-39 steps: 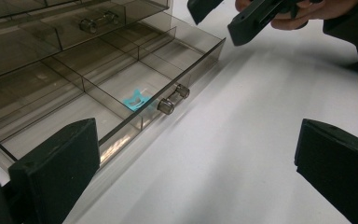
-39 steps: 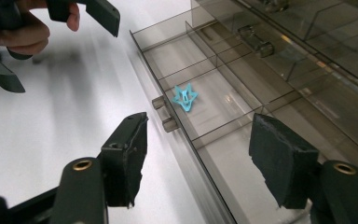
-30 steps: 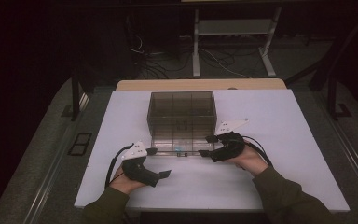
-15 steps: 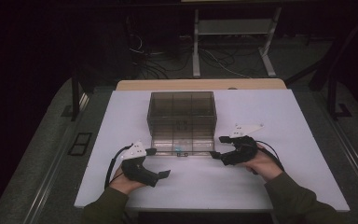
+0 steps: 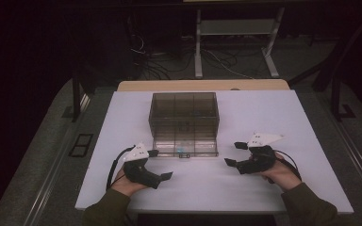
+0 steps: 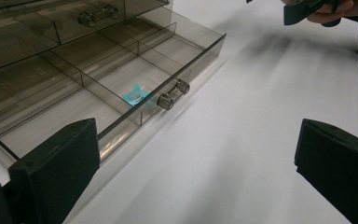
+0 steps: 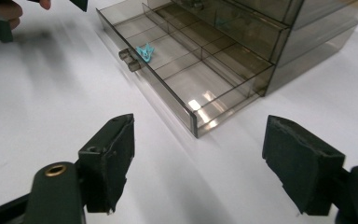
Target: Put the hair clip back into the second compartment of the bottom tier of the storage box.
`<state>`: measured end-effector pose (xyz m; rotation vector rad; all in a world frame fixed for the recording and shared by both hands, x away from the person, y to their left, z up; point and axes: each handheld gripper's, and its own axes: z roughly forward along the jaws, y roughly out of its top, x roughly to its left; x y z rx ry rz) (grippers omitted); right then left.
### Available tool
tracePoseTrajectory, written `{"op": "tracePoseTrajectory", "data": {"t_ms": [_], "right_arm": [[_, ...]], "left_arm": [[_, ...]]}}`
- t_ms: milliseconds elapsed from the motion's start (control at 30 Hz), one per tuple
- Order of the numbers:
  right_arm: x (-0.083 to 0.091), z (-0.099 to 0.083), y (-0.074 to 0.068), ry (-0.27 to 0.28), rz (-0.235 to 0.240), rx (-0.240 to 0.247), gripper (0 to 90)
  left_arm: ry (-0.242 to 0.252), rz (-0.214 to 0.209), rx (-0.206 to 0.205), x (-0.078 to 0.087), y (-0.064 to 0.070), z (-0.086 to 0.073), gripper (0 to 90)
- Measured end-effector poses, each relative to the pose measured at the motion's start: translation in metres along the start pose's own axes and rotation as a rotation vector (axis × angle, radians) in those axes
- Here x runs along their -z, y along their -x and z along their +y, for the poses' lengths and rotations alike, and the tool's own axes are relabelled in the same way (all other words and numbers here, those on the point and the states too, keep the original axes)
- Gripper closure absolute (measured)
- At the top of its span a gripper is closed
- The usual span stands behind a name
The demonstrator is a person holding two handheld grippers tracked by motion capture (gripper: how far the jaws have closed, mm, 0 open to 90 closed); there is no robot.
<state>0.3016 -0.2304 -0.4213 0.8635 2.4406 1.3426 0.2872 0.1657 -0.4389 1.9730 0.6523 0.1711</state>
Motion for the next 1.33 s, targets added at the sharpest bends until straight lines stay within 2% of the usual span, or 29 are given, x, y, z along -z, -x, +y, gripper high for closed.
{"op": "tracePoseTrajectory", "data": {"t_ms": [200, 267, 633, 1100, 1333], "right_arm": [[0.008, -0.012, 0.001, -0.002, -0.01, -0.031, 21.5], [0.009, -0.013, 0.002, -0.008, -0.016, -0.024, 20.2], [0.031, -0.033, 0.009, 0.032, -0.06, -0.06, 20.0], [0.058, -0.054, 0.018, 0.05, -0.106, -0.11, 19.9], [0.061, -0.056, 0.02, 0.05, -0.113, -0.117, 19.7]], "left_arm": [[0.0, 0.001, 0.002, 0.001, 0.0, 0.0, 0.0], [0.003, 0.002, 0.002, 0.001, 0.0, 0.0, 0.0], [0.0, 0.001, 0.001, 0.0, 0.0, 0.0, 0.0], [0.0, 0.006, 0.003, 0.0, 0.0, 0.0, 0.0], [-0.001, 0.011, 0.002, 0.0, 0.0, 0.0, 0.0]]}}
